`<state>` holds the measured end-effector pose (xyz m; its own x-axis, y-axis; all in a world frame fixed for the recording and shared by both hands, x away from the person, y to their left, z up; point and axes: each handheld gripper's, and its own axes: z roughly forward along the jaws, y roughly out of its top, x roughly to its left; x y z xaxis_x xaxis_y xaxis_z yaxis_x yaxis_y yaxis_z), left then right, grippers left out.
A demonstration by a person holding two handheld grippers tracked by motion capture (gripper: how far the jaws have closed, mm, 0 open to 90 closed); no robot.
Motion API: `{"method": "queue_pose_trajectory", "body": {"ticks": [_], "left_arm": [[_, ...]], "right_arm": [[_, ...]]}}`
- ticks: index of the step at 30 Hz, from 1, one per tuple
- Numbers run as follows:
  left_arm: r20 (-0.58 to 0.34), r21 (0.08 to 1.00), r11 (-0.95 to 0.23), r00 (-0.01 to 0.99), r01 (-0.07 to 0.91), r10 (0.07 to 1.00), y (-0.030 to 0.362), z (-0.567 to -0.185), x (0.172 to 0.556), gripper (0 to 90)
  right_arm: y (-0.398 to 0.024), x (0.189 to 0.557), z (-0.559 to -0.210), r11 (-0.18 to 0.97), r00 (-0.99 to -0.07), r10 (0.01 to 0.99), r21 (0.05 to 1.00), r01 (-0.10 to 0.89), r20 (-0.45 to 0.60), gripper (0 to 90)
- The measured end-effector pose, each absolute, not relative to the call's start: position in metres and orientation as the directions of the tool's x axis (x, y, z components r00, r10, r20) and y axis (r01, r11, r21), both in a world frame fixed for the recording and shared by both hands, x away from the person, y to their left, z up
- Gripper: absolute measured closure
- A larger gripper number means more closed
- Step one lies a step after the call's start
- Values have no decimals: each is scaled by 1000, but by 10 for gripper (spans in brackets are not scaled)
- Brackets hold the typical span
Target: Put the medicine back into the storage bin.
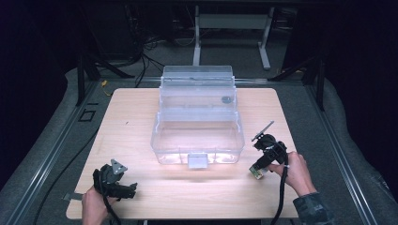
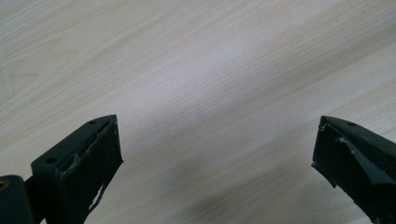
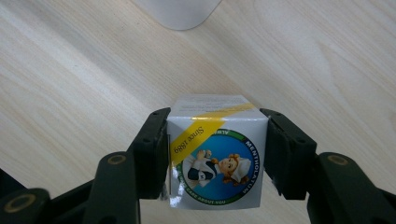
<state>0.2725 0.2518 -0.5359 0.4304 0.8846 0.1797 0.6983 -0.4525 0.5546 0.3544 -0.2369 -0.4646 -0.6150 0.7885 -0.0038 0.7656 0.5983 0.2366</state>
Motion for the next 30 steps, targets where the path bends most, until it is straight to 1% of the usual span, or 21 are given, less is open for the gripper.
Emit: {"method": "queue_pose_trajectory", "body": {"ticks": [11,12,13,18,19,21,26,27,28,30], "left_arm": [[182,546,-459,435,701,882,251,-537,273,13],[181,547,-458,435,701,882,251,-537,273,13],[182,546,-460,437,700,881,251,-537,273,13],[183,545,-462,438,700,880,251,-537,273,14],[183,544,-461,437,701,881,251,-537,273,14],[183,544,-461,438,701,880,251,-537,273,14],[183,543,-462,438,701,880,251,-537,273,14],[184,544,-464,440,699,879,251,-537,273,14],[184,544,-465,441,699,878,251,-537,273,14],[183,544,-462,439,700,880,251,-537,273,15]], "right_arm": [[-241,354,-455,594,-612,791,254,764,-10,463],[-241,354,-453,599,-614,789,234,766,-12,463],[-241,354,-454,591,-611,792,259,764,-6,462],[-241,354,-448,591,-609,793,263,763,-16,462],[-242,354,-446,595,-611,791,248,765,-13,462],[-242,354,-445,590,-609,793,269,761,-15,463],[-242,354,-441,591,-608,793,268,761,-20,463],[-242,355,-437,598,-611,791,247,763,-26,463],[-243,354,-438,593,-609,792,269,759,-29,463],[-243,354,-435,595,-610,791,271,757,-34,463]]}}
